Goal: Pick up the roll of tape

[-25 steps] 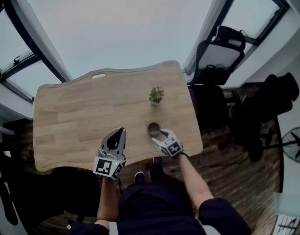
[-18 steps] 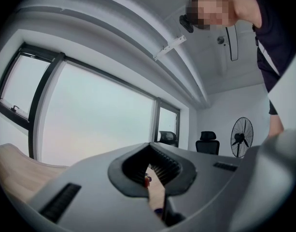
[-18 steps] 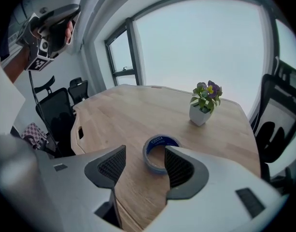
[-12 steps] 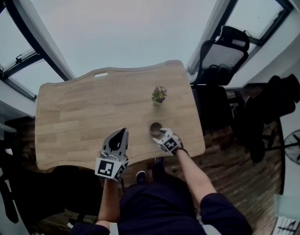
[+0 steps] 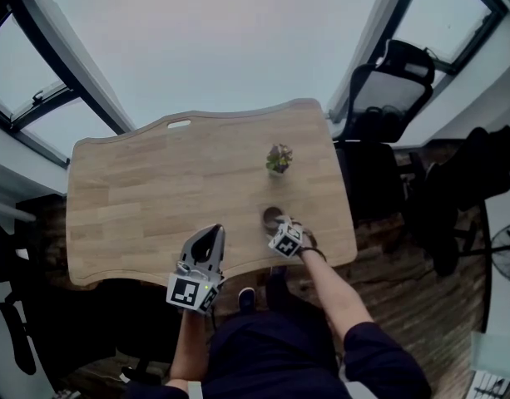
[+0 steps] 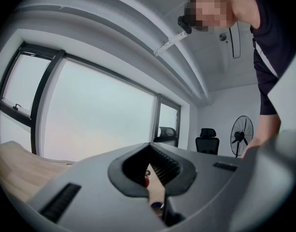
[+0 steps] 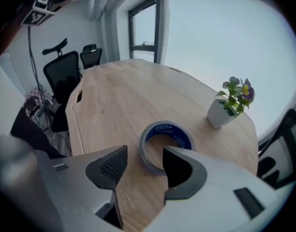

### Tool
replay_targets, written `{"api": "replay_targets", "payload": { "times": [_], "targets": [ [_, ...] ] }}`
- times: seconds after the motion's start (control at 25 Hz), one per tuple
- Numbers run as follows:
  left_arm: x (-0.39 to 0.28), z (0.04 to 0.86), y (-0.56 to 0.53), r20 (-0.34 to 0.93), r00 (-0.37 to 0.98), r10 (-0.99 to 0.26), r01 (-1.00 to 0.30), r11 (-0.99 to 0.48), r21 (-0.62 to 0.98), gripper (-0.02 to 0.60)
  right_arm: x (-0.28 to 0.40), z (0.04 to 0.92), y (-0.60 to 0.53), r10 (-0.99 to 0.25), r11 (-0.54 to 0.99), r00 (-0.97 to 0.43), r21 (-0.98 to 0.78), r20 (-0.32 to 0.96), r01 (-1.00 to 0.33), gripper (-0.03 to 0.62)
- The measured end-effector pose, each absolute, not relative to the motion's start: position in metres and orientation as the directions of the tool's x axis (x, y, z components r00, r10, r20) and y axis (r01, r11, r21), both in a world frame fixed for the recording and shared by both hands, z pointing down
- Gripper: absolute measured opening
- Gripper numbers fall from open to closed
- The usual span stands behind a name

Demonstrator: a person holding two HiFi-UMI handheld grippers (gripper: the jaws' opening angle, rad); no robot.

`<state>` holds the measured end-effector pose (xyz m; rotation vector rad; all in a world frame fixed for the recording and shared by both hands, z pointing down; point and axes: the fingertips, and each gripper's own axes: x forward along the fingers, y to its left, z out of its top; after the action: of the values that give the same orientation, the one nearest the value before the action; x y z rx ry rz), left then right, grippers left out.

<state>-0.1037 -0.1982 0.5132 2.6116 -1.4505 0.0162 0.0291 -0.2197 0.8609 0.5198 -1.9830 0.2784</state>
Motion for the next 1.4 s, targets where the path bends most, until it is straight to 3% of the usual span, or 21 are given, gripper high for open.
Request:
{"api": "replay_targets", "payload": {
  "times": [0.2,0.36,0.64,0.88,1.2,1.4],
  "targets": [
    [-0.112,0.514,-0.196,0.083,0.512,-0.855,-0.856,-0.5,0.132,0.006,0.032,0.876,-0.215,-0.203,0.914,-0.324,0.06,0.924,-0.402,0.22],
    [-0.12,0.514,-0.196,0.081,0.494,-0.866,-0.865,-0.481,0.141,0.006,0.034,0.877,-0.221,-0.22,0.908,-0.287,0.089,0.932,-0.408,0.138],
    [-0.125,0.518,-0.196,0.092,0.481,-0.872,-0.872,-0.466,0.149,0.006,0.037,0.89,-0.221,-0.199,0.935,-0.212,0.12,0.957,-0.333,0.113],
    [-0.126,0.519,-0.197,0.089,0.469,-0.879,-0.878,-0.452,0.158,0.006,0.031,0.894,-0.219,-0.178,0.948,-0.232,0.104,0.956,-0.302,0.052],
    [-0.129,0.524,-0.198,0.098,0.466,-0.88,-0.879,-0.447,0.165,0.006,0.036,0.888,-0.222,-0.179,0.908,-0.27,0.054,0.946,-0.415,0.04],
    [-0.131,0.522,-0.2,0.095,0.462,-0.882,-0.882,-0.445,0.157,0.006,0.031,0.868,-0.232,-0.265,0.862,-0.355,0.056,0.897,-0.503,0.04]
  ]
}}
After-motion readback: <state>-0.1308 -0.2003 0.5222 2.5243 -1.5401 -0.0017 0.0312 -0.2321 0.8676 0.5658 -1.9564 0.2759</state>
